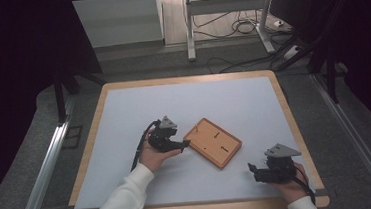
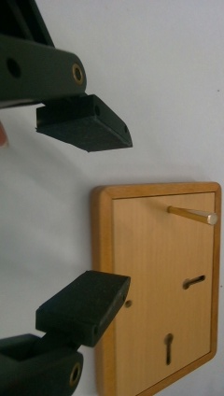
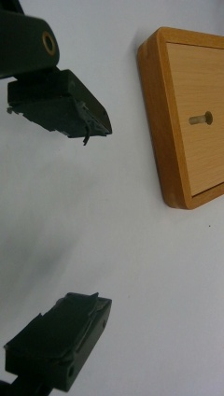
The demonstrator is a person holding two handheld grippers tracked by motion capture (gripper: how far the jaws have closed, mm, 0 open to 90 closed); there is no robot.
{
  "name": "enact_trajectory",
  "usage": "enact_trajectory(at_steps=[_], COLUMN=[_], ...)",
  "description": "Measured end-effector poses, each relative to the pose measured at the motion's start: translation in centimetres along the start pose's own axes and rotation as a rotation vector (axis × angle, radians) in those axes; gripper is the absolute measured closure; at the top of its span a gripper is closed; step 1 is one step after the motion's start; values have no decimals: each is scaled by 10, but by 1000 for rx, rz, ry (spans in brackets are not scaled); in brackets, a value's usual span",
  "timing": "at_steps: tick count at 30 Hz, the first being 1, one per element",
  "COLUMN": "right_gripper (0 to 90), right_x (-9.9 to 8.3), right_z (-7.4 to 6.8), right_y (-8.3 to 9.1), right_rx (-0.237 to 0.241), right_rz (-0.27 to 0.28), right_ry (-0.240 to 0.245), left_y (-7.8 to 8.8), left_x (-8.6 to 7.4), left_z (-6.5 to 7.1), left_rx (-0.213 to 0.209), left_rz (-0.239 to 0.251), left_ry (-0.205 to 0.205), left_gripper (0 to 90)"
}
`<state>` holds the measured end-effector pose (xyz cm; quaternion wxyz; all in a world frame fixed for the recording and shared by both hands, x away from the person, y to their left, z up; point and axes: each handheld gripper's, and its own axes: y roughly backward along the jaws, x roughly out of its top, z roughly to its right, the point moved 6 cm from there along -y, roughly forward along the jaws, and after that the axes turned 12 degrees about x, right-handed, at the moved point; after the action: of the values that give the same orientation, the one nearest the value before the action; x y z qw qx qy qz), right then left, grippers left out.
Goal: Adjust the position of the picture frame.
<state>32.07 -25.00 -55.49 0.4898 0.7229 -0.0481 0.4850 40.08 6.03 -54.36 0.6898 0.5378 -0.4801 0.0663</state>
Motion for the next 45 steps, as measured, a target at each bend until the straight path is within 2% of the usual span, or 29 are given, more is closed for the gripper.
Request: enact_trajectory(at_steps=[4, 11, 14, 21, 25, 30, 33, 36, 41, 45], right_gripper=[145, 145, 146, 146, 145, 146, 145, 145, 146, 146], right_x=[1, 0, 1, 0, 0, 0, 0, 0, -1, -1], right_z=[1, 1, 1, 2, 2, 3, 2, 2, 3, 3], right_y=[1, 1, 1, 1, 1, 1, 1, 0, -1, -1], right_rx=[15, 11, 13, 15, 31, 36, 35, 33, 32, 31], right_rz=[15, 16, 15, 15, 17, 20, 19, 17, 12, 11], right_ry=[-22, -19, -20, -25, -40, -53, -48, -46, -45, -44], left_y=[-12, -23, -29, -41, -46, -52, -54, -56, -58, -58], left_x=[8, 18, 22, 27, 29, 31, 32, 33, 34, 35], left_z=[2, 8, 9, 12, 13, 15, 16, 15, 15, 16], left_rx=[12, 14, 23, 29, 23, 42, 46, 59, 61, 50], left_rz=[-10, -9, -4, 6, 14, 16, 17, 25, 34, 36], left_ry=[1, -23, -17, -12, -9, -35, -24, -19, -6, -14], left_gripper=[298, 300, 318, 420, 469, 587, 646, 655, 734, 789])
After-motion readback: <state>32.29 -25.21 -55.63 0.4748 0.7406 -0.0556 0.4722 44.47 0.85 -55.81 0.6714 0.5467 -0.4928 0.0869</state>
